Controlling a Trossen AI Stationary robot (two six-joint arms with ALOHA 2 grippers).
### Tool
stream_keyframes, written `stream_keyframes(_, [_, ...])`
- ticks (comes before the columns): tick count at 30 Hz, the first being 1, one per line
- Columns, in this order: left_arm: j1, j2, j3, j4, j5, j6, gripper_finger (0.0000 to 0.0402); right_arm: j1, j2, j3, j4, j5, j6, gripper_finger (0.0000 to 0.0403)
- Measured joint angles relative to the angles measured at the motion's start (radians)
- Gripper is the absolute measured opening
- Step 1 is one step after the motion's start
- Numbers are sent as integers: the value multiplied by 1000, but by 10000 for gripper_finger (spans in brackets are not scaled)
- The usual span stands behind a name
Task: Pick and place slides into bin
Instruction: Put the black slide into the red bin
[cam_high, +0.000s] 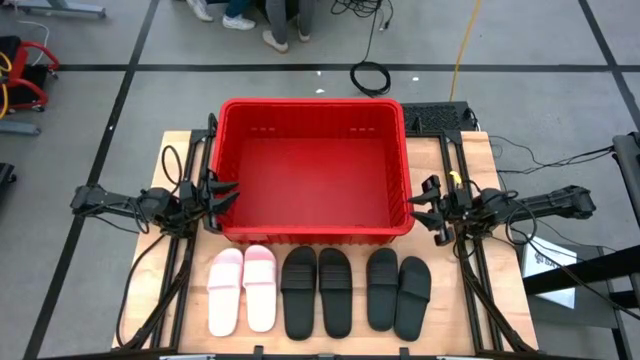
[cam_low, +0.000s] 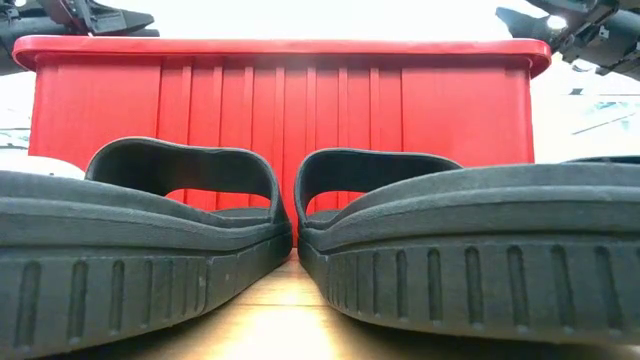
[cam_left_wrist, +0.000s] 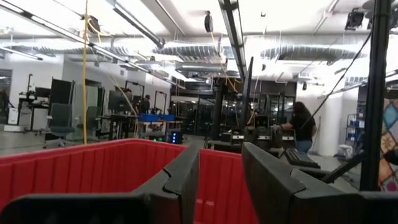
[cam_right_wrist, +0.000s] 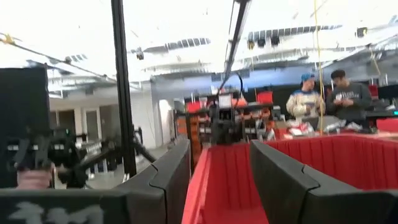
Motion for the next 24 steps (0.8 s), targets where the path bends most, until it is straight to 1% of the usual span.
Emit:
stream_keyframes(3, [0, 0, 0, 15, 0, -7, 127, 0, 1, 0, 7, -1, 8, 155])
stream_keyframes(8, [0, 0, 0, 171, -3, -10, 127, 0, 1, 0, 92, -3, 39, 155])
stream_keyframes(12, [0, 0, 0, 271, -1, -6, 127, 0, 0, 0, 233, -1, 28, 155])
stream_keyframes(16, [0, 0, 4, 288, 30, -35, 127, 0, 0, 16, 372, -1, 10, 155])
stream_keyframes(18, [0, 0, 29, 272, 31, -69, 127, 0, 0, 42, 360, -1, -9, 155])
stream_keyframes(21, [0, 0, 73, 190, 56, -81, 127, 0, 2, 97, 243, -14, -14, 155])
stream_keyframes(24, [0, 6, 146, 73, 55, -69, 127, 0, 14, 159, 128, -46, -8, 155])
